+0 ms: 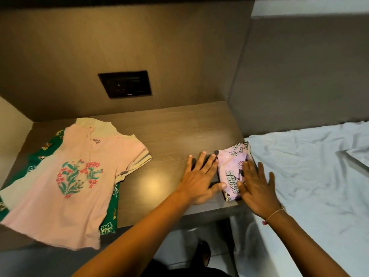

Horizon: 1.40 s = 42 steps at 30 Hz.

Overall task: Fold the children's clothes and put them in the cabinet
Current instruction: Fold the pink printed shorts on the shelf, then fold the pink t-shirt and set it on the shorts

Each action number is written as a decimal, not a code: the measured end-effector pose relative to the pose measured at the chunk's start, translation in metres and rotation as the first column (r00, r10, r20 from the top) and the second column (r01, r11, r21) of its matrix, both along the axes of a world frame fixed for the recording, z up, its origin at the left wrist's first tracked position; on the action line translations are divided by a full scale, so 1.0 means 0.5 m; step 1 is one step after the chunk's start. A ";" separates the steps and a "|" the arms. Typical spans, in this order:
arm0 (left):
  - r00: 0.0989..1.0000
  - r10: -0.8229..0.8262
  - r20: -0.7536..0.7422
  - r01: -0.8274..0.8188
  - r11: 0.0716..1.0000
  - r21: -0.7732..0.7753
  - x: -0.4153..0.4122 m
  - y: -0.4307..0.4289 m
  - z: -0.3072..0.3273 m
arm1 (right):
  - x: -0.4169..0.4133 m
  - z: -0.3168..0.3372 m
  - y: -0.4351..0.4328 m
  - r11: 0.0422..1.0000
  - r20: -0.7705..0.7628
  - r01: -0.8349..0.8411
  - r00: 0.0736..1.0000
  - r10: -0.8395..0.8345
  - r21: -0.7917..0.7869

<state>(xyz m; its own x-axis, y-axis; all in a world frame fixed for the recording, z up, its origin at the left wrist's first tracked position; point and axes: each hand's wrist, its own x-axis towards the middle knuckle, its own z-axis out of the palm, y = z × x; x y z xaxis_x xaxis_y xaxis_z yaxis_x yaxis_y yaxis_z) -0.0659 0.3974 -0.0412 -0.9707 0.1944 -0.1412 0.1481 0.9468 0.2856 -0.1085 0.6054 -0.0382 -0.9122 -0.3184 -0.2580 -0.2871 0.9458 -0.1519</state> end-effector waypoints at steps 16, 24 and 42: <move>0.611 0.791 -0.042 -0.788 0.602 -0.127 0.445 -0.501 -0.054 | 0.056 -0.007 -0.645 0.605 -0.115 -0.789 0.615 0.780 -0.108; 0.656 0.752 0.068 -0.744 0.659 -0.105 0.428 -0.771 -0.019 | 0.069 -0.028 -0.874 0.633 -0.106 -0.773 0.634 0.766 -0.039; 0.292 0.945 -0.147 -0.826 0.327 0.460 0.471 -0.631 0.038 | 0.075 0.002 -0.850 0.545 -0.273 -0.811 0.585 0.763 -0.214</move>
